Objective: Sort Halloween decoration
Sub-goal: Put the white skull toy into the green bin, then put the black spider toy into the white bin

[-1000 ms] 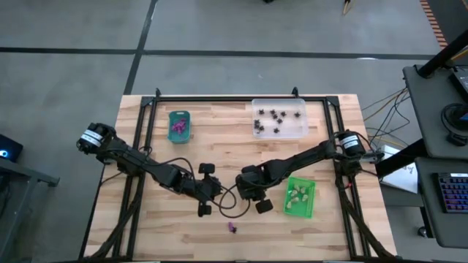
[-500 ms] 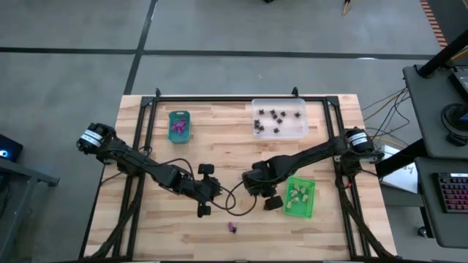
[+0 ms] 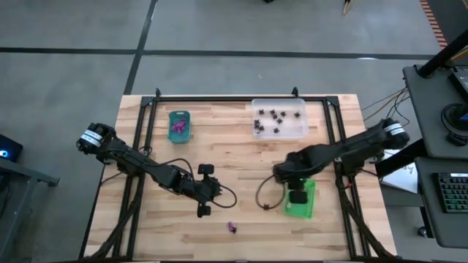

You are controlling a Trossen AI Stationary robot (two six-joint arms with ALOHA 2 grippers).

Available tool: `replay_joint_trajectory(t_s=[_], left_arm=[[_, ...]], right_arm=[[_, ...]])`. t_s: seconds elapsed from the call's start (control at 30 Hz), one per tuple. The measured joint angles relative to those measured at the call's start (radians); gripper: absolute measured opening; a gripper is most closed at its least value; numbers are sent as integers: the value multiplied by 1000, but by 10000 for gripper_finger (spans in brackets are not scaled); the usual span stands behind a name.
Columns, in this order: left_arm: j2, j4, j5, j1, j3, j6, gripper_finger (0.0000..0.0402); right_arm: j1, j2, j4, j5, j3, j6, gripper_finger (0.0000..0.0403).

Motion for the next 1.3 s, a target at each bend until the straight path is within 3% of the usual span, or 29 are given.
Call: replay_joint_trajectory(t_s=[0.33,0.6,0.8,0.93,1.3], left_arm=[[0,21,-33,0,0,1,38],[0,46,-42,0,0,5,38],[9,174,-50,0,0,64,38],[33,297,-50,0,0,96,38],[171,665,-49,2,0,219,38]], right_arm=[[54,-187,39,134,-257,220,81],[54,-209,63,136,-276,254,136],[76,-216,172,159,-253,251,141],[139,-238,240,259,-250,257,141],[363,-281,405,684,-250,280,144]])
